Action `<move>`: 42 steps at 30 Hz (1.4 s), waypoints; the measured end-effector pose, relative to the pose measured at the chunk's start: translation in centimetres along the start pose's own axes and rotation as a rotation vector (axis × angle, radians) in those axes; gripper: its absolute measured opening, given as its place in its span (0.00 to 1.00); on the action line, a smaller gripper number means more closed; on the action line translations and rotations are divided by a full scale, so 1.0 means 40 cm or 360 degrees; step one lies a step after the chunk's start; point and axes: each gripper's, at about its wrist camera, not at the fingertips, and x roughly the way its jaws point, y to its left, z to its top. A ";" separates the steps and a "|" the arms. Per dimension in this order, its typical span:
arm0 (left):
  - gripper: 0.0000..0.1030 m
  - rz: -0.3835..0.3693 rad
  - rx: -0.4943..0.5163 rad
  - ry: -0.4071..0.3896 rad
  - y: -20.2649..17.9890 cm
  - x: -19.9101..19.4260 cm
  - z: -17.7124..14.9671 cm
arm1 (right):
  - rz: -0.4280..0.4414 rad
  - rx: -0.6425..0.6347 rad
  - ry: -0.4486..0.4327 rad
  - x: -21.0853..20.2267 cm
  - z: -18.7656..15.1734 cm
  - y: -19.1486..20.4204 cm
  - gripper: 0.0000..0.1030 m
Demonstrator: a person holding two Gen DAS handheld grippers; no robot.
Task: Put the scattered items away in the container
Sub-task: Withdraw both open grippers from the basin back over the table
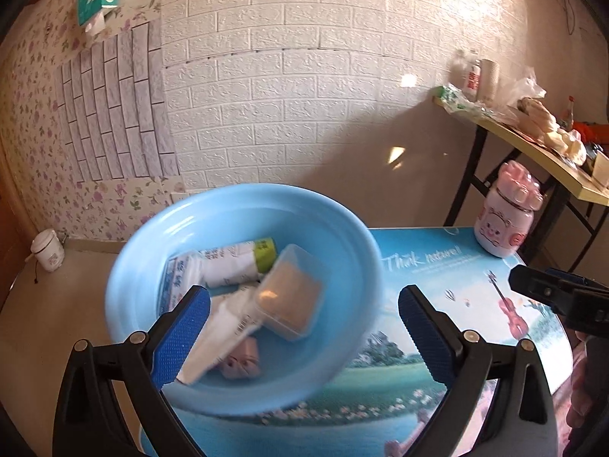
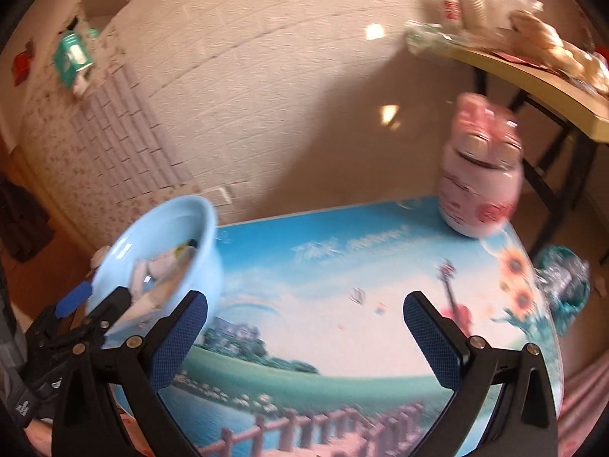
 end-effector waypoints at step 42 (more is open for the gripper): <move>1.00 -0.0016 0.0030 -0.0016 -0.059 -0.140 -0.003 | -0.0041 -0.0106 0.0002 -0.116 -0.055 0.054 1.00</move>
